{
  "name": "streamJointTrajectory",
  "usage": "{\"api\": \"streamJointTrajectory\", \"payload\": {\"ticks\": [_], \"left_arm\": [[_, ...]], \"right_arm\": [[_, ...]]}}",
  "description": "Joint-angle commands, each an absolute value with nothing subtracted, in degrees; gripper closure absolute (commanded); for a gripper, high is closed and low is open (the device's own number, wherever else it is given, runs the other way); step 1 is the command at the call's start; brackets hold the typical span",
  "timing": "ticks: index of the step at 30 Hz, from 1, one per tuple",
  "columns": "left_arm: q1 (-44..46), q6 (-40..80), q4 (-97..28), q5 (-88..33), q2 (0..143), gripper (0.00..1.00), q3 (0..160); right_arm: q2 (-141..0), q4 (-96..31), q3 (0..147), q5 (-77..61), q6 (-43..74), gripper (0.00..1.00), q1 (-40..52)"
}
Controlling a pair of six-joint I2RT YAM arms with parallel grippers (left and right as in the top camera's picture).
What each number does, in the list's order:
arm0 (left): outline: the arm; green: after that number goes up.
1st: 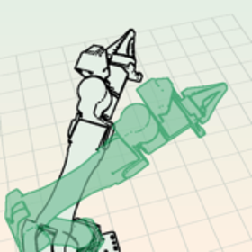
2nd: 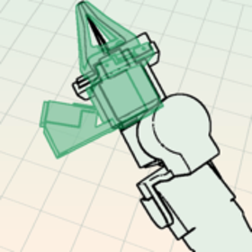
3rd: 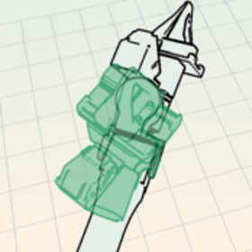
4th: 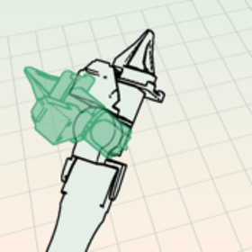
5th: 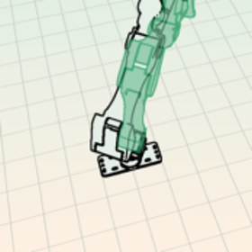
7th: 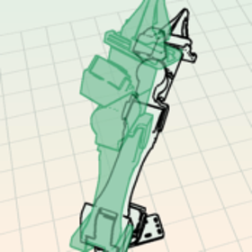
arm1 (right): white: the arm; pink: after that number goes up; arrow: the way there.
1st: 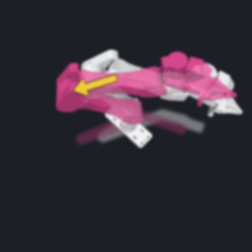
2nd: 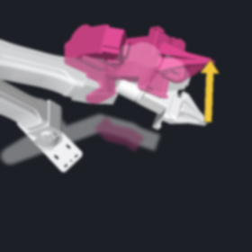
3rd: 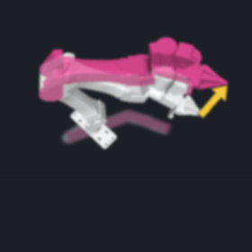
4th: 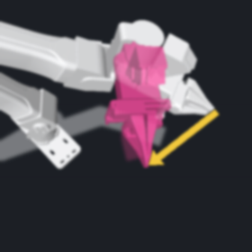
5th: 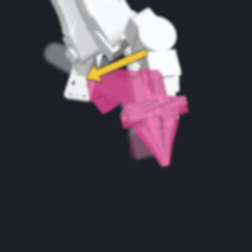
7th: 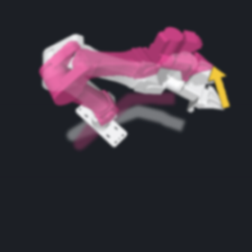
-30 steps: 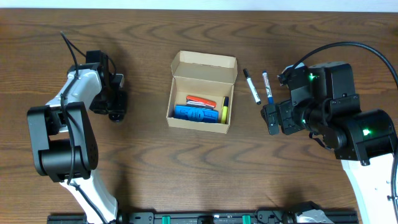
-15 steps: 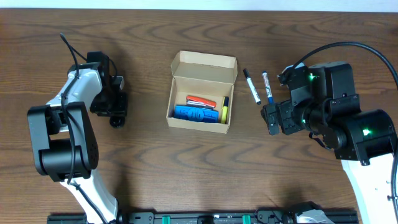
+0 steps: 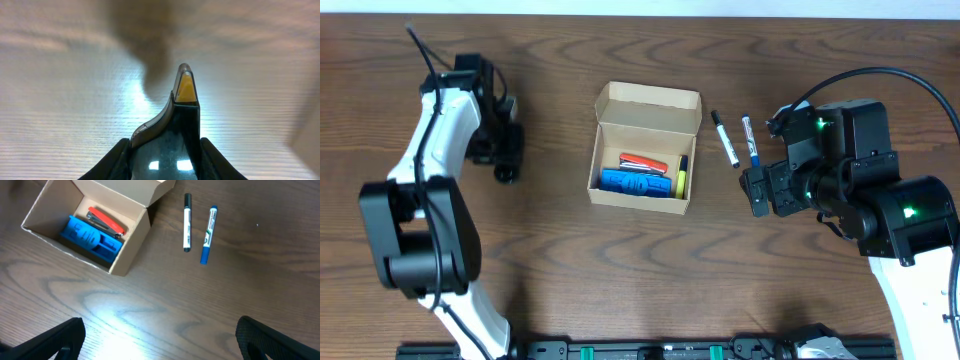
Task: Pack container
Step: 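Carry the black tool over the box and lower it inside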
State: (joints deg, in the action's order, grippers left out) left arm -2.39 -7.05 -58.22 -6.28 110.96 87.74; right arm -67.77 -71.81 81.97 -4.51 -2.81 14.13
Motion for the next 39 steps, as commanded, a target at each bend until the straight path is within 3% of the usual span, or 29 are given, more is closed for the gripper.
{"api": "streamJointTrajectory", "payload": {"ticks": [1, 13, 19, 39], "left_arm": [[2.6, -4.0, -58.5, -7.8, 105.0, 0.94, 91.7], [24.4, 7.6, -55.7, -10.1, 101.7, 0.94, 93.3], [32.9, 15.7, -54.8, 1.0, 102.0, 0.94, 93.1], [33.8, 8.6, -52.8, 1.9, 110.9, 0.94, 92.5]], "right_arm": [[-67.4, -71.8, 81.8, -4.5, -3.7, 0.01, 14.3], [-67.4, -71.8, 81.8, -4.5, -3.7, 0.01, 14.3], [-67.4, -71.8, 81.8, -4.5, -3.7, 0.01, 14.3], [-67.4, -71.8, 81.8, -4.5, -3.7, 0.01, 14.3]]}}
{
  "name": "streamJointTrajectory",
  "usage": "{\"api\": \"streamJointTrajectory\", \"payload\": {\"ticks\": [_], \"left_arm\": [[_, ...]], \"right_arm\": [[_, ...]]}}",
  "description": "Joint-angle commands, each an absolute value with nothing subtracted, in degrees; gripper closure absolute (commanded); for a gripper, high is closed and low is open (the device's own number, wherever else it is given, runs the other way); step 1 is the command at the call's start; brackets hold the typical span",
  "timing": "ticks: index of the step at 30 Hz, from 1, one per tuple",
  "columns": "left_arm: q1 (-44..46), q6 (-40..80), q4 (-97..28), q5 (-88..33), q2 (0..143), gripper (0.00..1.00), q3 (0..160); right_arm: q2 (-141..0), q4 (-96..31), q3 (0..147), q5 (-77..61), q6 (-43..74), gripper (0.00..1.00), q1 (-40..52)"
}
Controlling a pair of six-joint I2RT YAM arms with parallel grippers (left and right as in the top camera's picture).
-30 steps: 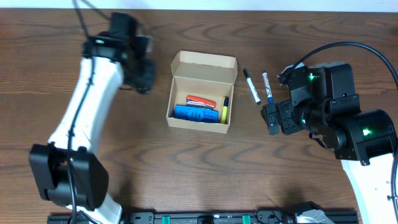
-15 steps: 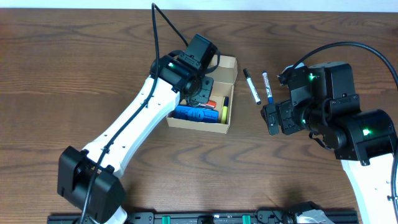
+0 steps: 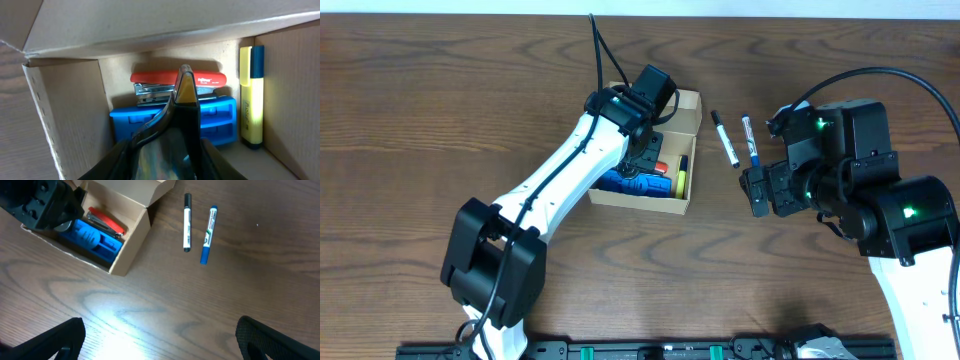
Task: Pack container
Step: 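Carry the black tool over the box and lower it inside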
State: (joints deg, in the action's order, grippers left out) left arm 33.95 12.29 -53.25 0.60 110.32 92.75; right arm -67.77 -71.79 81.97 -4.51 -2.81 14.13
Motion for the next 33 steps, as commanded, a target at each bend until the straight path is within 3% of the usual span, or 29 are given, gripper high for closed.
{"api": "streamJointTrajectory", "payload": {"ticks": [1, 6, 13, 17, 23, 33], "left_arm": [[33.8, 5.7, -52.4, 1.7, 111.3, 0.94, 92.4], [33.8, -19.6, -52.7, -3.8, 112.1, 0.94, 92.2], [33.2, -48.9, -55.0, -1.4, 112.2, 0.94, 91.9], [32.9, -63.6, -57.0, -1.3, 112.2, 0.84, 91.9], [32.9, -71.5, -56.5, -1.5, 112.2, 0.92, 91.9], [32.9, -72.4, -51.8, -3.4, 112.2, 0.84, 88.6]], "right_arm": [[-67.4, -71.8, 81.8, -4.5, -3.7, 0.01, 14.3], [-67.4, -71.8, 81.8, -4.5, -3.7, 0.01, 14.3], [-67.4, -71.8, 81.8, -4.5, -3.7, 0.01, 14.3], [-67.4, -71.8, 81.8, -4.5, -3.7, 0.01, 14.3], [-67.4, -71.8, 81.8, -4.5, -3.7, 0.01, 14.3], [-67.4, -71.8, 81.8, -4.5, -3.7, 0.01, 14.3]]}}
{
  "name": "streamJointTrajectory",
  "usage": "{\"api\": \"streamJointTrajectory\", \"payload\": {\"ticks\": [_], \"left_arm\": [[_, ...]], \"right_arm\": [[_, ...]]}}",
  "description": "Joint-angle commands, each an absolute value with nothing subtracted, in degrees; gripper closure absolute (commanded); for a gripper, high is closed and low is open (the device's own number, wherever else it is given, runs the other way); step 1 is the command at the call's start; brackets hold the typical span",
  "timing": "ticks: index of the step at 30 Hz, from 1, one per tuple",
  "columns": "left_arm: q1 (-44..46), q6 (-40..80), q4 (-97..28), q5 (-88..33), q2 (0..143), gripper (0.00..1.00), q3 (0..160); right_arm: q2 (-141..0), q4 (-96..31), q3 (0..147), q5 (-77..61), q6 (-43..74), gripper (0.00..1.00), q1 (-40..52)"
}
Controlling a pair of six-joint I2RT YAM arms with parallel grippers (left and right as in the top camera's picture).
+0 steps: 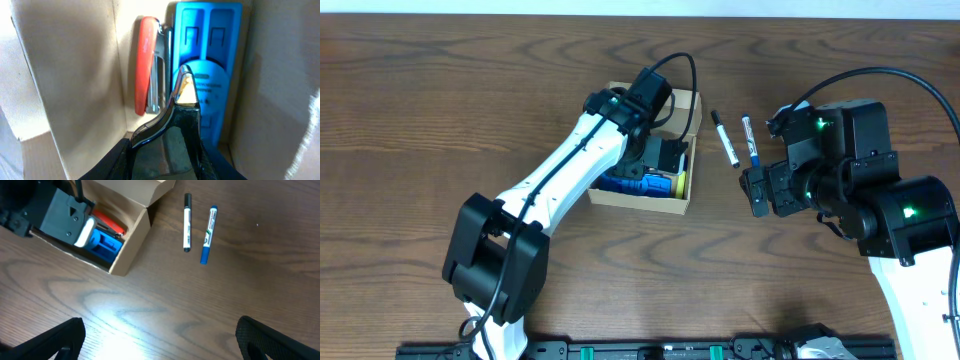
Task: Pack container
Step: 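Carry the black tool over the box and lower it inside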
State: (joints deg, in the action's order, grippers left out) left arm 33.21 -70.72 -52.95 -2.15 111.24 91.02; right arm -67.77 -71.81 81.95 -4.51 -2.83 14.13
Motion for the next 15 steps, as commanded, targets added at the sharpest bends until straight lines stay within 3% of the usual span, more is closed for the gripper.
{"api": "streamJointTrajectory", "payload": {"ticks": [1, 12, 15], "left_arm": [[32.9, -72.4, -50.9, -3.4, 112.2, 0.84, 87.7], [32.9, -71.6, -48.8, -2.6, 112.2, 0.78, 85.1], [32.9, -70.4, -47.5, -2.5, 112.2, 0.63, 85.1]], "right_arm": [[-67.4, -71.8, 81.8, -4.5, -3.7, 0.01, 14.3], [-67.4, -71.8, 81.8, -4.5, -3.7, 0.01, 14.3], [-67.4, -71.8, 81.8, -4.5, -3.7, 0.01, 14.3]]}}
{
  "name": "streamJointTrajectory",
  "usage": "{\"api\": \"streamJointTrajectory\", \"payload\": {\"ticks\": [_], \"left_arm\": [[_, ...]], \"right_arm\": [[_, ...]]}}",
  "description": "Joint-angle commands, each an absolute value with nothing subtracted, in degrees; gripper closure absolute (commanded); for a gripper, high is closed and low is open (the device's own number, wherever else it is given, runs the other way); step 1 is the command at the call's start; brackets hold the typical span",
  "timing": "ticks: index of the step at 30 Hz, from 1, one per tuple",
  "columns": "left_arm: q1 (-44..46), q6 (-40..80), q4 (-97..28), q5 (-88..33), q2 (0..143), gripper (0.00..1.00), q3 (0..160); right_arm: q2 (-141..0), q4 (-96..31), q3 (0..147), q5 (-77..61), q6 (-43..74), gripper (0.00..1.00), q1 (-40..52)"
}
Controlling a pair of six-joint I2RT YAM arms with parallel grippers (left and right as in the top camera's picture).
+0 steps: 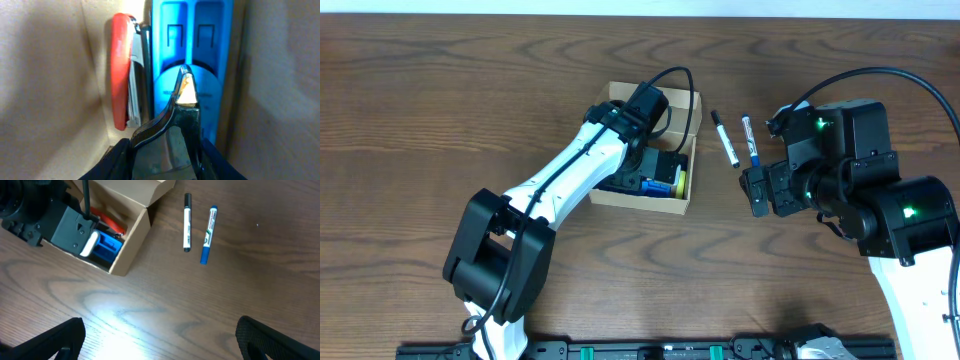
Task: Pack container
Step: 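Carry the black tool over the box and lower it inside, then open the left gripper and withdraw it left of the box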
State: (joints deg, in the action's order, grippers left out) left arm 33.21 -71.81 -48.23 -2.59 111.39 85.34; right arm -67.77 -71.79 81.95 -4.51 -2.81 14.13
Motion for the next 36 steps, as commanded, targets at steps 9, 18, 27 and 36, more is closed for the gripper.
{"api": "streamJointTrajectory", "payload": {"ticks": [9, 18, 27, 36], "left_arm": [[32.9, -66.3, -46.4, -2.3, 112.2, 0.45, 85.1], [33.6, -56.9, -46.4, 6.8, 110.8, 0.5, 85.4], [33.8, -38.3, -46.5, 7.3, 102.8, 0.47, 87.5], [33.8, -27.6, -46.7, 2.3, 89.0, 0.29, 88.6]], "right_arm": [[-67.4, -71.8, 81.8, -4.5, -3.7, 0.01, 14.3], [-67.4, -71.8, 81.8, -4.5, -3.7, 0.01, 14.3], [-67.4, -71.8, 81.8, -4.5, -3.7, 0.01, 14.3], [-67.4, -71.2, 81.8, -4.5, -3.7, 0.01, 14.3]]}}
